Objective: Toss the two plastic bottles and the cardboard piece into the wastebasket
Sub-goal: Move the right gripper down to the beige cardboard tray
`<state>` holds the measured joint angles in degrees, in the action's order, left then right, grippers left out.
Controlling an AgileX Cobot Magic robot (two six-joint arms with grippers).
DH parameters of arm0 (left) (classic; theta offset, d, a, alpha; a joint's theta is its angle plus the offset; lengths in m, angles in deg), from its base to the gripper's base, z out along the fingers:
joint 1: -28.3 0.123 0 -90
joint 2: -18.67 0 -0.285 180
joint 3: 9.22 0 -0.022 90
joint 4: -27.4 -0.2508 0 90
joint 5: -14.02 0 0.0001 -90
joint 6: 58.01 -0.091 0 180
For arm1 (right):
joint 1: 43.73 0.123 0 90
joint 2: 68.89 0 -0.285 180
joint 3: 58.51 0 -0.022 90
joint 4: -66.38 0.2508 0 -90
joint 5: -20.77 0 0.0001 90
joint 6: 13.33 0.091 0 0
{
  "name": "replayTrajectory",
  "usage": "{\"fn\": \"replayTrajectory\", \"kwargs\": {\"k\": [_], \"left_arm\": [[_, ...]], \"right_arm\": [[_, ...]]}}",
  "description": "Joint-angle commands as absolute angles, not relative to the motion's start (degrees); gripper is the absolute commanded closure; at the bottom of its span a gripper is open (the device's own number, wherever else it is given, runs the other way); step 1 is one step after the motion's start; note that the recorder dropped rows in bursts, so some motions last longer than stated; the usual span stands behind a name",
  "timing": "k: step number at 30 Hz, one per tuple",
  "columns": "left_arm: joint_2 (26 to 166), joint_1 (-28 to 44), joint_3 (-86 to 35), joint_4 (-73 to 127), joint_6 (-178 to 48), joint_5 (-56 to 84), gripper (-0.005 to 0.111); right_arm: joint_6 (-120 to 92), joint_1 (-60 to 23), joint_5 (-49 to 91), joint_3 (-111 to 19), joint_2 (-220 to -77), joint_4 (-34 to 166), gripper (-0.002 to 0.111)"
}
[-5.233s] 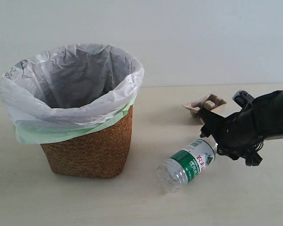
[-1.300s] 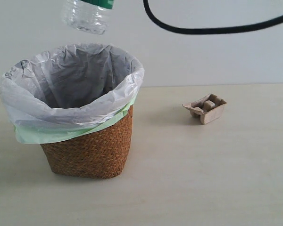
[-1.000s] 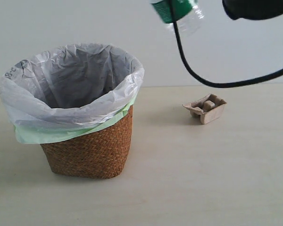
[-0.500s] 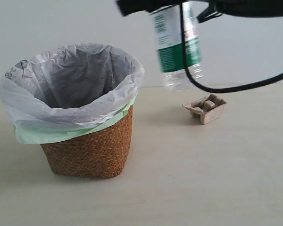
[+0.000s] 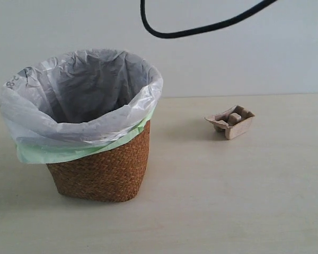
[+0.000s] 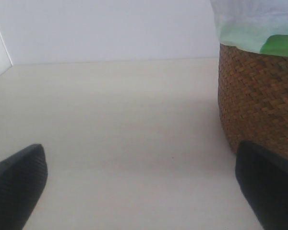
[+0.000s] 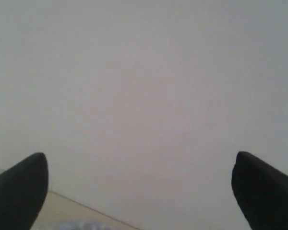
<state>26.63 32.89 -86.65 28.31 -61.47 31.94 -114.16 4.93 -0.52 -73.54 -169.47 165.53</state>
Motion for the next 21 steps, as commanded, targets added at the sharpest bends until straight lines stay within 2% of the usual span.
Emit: {"fn": "replayTrajectory", "kwargs": {"k": [1, 5, 10, 14, 21], "left_arm": [[26.5, 32.5, -86.4, 28.4, -61.0, 31.5, -0.001], [26.5, 32.5, -86.4, 28.4, -61.0, 31.5, -0.001], [26.5, 32.5, -86.4, 28.4, -61.0, 31.5, -0.001], [26.5, 32.5, -86.4, 28.4, -61.0, 31.5, -0.001], [26.5, 32.5, -86.4, 28.4, -61.0, 31.5, -0.001]], "right_arm": [[-119.7, 4.8, -17.3, -71.2, -169.3, 166.3, 0.014], [-125.5, 3.8, -32.0, -67.7, -169.4, 166.3, 0.014], [-121.8, -2.1, -34.9, -60.5, -169.4, 166.3, 0.014], [-111.8, -9.6, -24.4, -53.3, -169.4, 166.3, 0.014], [-86.0, -25.0, 12.5, -47.3, -173.4, 166.3, 0.014]]}}
